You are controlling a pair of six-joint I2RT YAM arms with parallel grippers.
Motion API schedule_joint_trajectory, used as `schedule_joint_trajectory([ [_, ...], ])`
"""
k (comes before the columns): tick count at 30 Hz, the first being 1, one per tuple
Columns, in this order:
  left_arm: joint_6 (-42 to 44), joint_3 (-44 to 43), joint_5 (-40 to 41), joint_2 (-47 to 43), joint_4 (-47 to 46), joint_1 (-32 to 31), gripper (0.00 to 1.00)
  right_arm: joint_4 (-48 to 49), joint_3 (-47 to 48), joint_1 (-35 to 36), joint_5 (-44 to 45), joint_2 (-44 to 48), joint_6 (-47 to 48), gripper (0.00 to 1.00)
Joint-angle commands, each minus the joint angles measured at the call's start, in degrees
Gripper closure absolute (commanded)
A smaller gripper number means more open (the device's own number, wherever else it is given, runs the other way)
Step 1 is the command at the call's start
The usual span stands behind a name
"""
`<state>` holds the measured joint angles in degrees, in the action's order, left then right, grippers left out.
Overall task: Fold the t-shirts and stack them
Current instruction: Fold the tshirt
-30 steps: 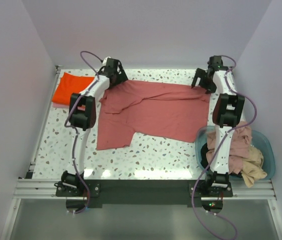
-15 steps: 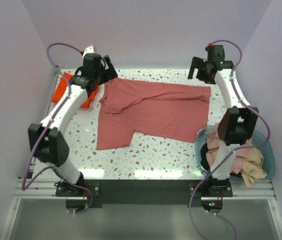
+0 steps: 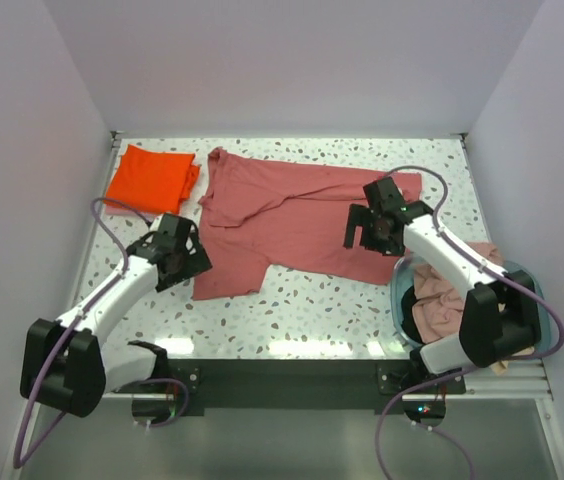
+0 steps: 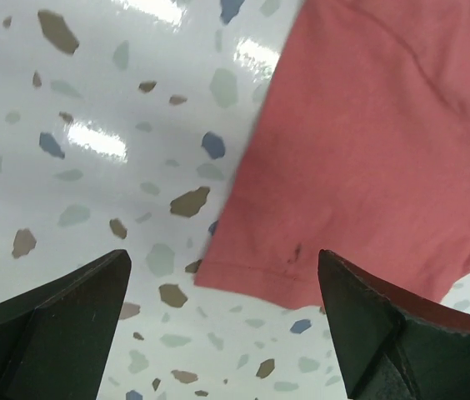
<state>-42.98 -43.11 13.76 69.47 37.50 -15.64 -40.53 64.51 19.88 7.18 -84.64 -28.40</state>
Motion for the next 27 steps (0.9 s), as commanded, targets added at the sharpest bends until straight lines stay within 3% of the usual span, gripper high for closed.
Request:
schedule_joint_trajectory([
  [1, -2.4, 4.7, -2.2, -4.9, 0.4, 0.2, 0.0, 2.8, -4.7, 1.6, 4.7, 4.1, -7.7, 0.01],
  [10, -5.7, 13.3, -7.4, -4.7, -4.4, 0.2, 0.01, 10.3, -14.0, 8.0, 6.4, 3.3, -18.1, 0.01],
  [19, -6.9, 12.4, -8.9, 2.2, -11.9, 0.2, 0.1, 13.1, -19.6, 8.4, 12.9, 7.0, -26.5, 0.01],
  [25, -6.5, 13.2, -12.5, 5.2, -16.6, 0.1, 0.48, 15.9, -25.2, 8.6, 18.3, 11.7, -33.1, 0.01],
  [27, -6.3, 13.3, -12.0, 5.6, -16.7, 0.1, 0.75, 17.0, -27.0, 8.9, 19.5, 13.4, -35.9, 0.01],
])
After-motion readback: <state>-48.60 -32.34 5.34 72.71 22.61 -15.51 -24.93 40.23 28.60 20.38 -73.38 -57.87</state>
